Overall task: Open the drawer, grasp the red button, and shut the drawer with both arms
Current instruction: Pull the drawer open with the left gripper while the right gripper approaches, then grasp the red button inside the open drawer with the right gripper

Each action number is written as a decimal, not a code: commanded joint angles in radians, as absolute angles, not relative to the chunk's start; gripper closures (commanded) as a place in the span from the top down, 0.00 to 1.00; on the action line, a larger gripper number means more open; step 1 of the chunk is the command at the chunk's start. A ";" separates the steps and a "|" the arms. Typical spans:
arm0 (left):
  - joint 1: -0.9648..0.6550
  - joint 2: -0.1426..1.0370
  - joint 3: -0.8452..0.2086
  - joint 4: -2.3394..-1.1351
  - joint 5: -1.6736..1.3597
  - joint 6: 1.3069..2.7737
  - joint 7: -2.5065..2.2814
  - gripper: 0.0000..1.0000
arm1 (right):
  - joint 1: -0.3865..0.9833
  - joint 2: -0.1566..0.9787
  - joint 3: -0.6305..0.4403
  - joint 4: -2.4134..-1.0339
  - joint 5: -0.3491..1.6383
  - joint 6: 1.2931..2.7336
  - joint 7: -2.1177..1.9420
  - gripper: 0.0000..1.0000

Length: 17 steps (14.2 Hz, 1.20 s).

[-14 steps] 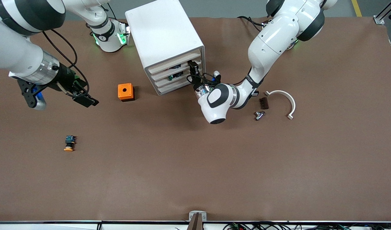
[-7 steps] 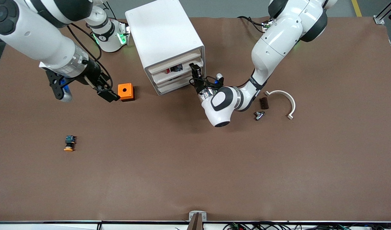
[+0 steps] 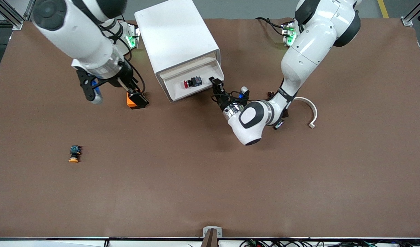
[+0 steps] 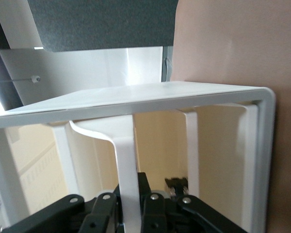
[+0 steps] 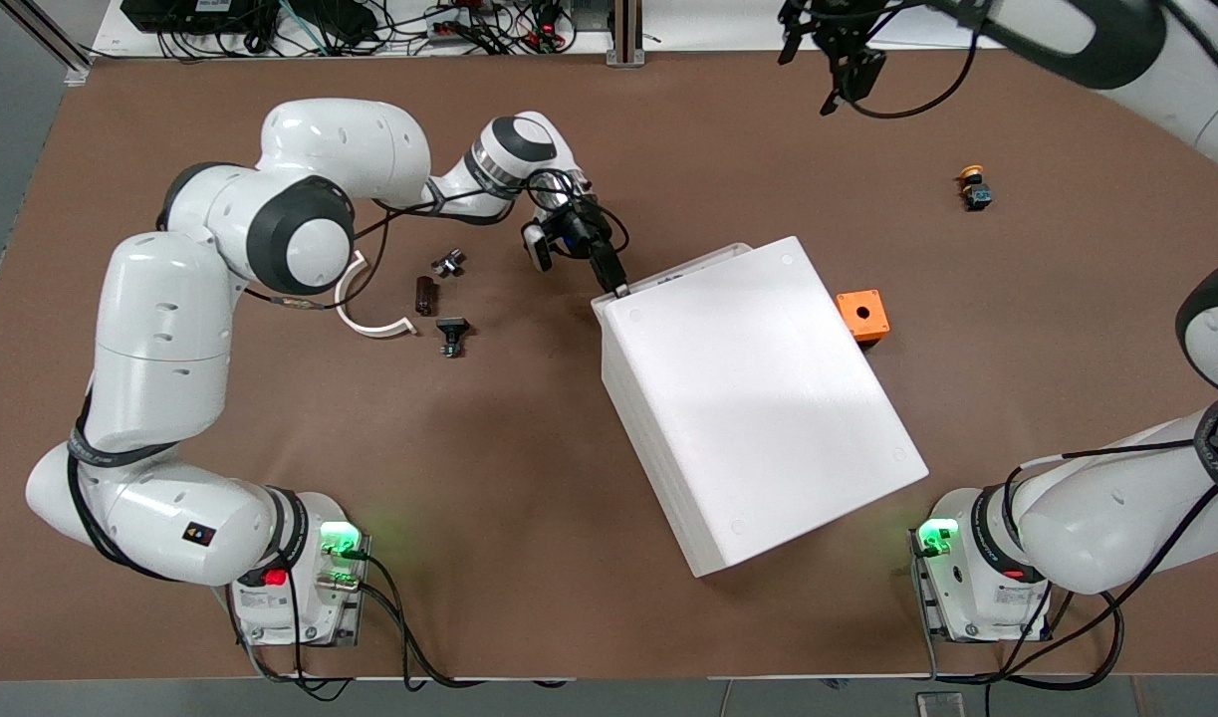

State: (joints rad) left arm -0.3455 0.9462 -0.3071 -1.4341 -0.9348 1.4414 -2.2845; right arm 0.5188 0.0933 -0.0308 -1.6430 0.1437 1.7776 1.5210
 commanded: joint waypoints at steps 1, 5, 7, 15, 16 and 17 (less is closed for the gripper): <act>-0.296 0.946 -0.304 -1.424 -0.956 1.460 -2.270 0.12 | 0.598 0.113 -0.040 -1.657 0.088 1.821 1.620 1.00; -0.253 0.948 -0.304 -1.410 -0.956 1.470 -2.269 0.14 | 0.696 0.175 -0.040 -1.666 0.020 1.871 1.727 1.00; -0.250 0.946 -0.304 -1.410 -0.956 1.470 -2.269 0.15 | 0.735 0.213 -0.040 -1.666 0.012 1.891 1.756 1.00; -0.233 0.937 -0.304 -1.408 -0.953 1.470 -2.229 1.00 | 0.828 0.359 -0.040 -1.690 -0.017 2.061 1.858 1.00; -0.232 0.937 -0.305 -1.405 -0.954 1.470 -2.188 1.00 | 0.830 0.364 -0.041 -1.700 -0.018 2.080 1.867 1.00; -0.226 0.937 -0.305 -1.396 -0.954 1.470 -2.143 1.00 | 0.836 0.365 -0.040 -1.704 -0.020 2.085 1.867 1.00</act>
